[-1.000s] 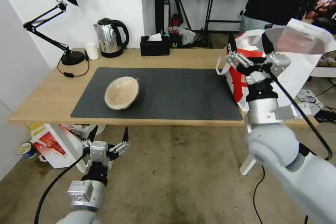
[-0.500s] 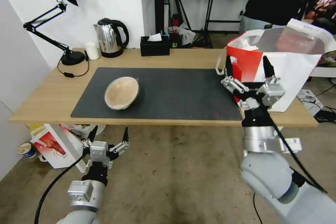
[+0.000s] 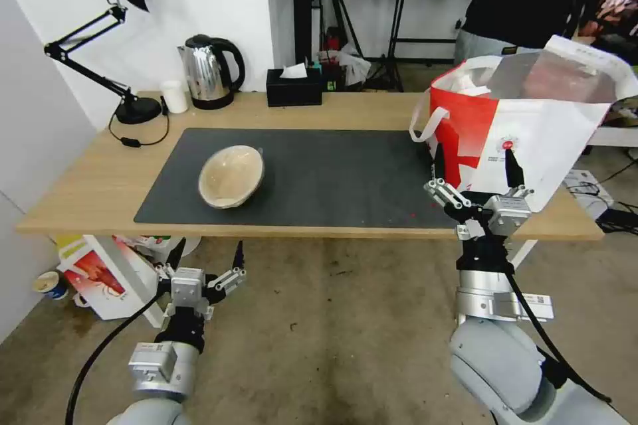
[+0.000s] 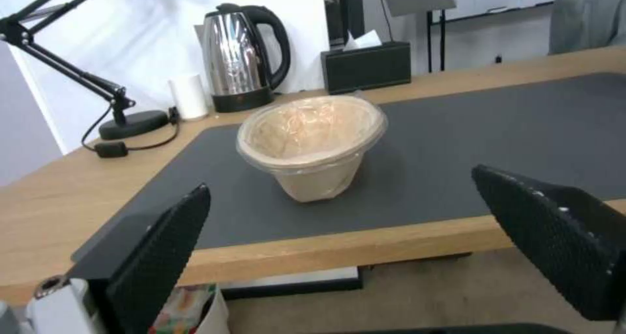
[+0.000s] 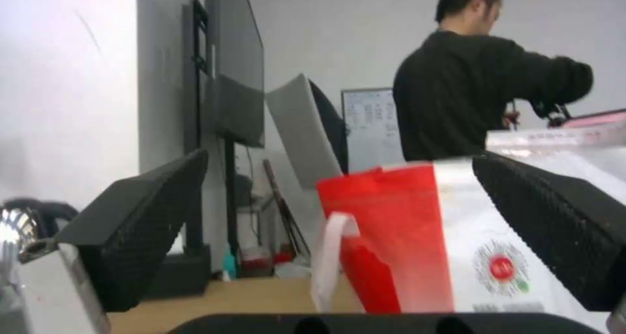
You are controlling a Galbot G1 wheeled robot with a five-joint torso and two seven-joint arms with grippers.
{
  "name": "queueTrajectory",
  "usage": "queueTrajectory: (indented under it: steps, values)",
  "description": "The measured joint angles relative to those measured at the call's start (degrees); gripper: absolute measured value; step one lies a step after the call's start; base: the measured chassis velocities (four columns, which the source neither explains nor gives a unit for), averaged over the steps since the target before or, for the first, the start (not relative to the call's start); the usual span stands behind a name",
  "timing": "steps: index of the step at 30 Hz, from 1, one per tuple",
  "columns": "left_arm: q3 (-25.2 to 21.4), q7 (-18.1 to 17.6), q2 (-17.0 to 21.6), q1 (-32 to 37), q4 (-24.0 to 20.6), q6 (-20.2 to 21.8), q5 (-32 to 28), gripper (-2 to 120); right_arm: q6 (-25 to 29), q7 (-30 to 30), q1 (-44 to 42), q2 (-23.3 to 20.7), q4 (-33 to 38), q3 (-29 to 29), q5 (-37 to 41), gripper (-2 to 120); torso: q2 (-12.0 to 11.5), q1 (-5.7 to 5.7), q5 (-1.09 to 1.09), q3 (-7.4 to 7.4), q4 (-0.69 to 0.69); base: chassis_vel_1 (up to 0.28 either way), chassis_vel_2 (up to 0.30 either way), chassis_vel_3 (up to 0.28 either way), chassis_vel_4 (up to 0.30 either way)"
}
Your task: Pick up the trash from the table and place it into the takeout bag.
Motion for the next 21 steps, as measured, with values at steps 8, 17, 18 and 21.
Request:
queueTrajectory:
  steps: [8,17,18,21]
  values:
    - [0.0,0.0,0.0,0.0,0.0,0.0,0.0,100,-5.4,2.5,-3.1,-1.9,2.7,-0.9,3.8,100,0.0,0.0,0.0,0.0,0.0,0.0,0.0,0.0,0.0]
    - [0.0,0.0,0.0,0.0,0.0,0.0,0.0,100,-6.9,4.0,-6.5,-2.2,4.0,-1.5,6.0,100,0.0,0.0,0.0,0.0,0.0,0.0,0.0,0.0,0.0]
    - [0.0,0.0,0.0,0.0,0.0,0.0,0.0,100,-6.9,4.2,-7.0,-2.1,4.1,-1.5,6.0,100,0.0,0.0,0.0,0.0,0.0,0.0,0.0,0.0,0.0]
    - [0.0,0.0,0.0,0.0,0.0,0.0,0.0,100,-7.2,4.5,-8.6,-2.0,4.4,-1.8,6.0,100,0.0,0.0,0.0,0.0,0.0,0.0,0.0,0.0,0.0]
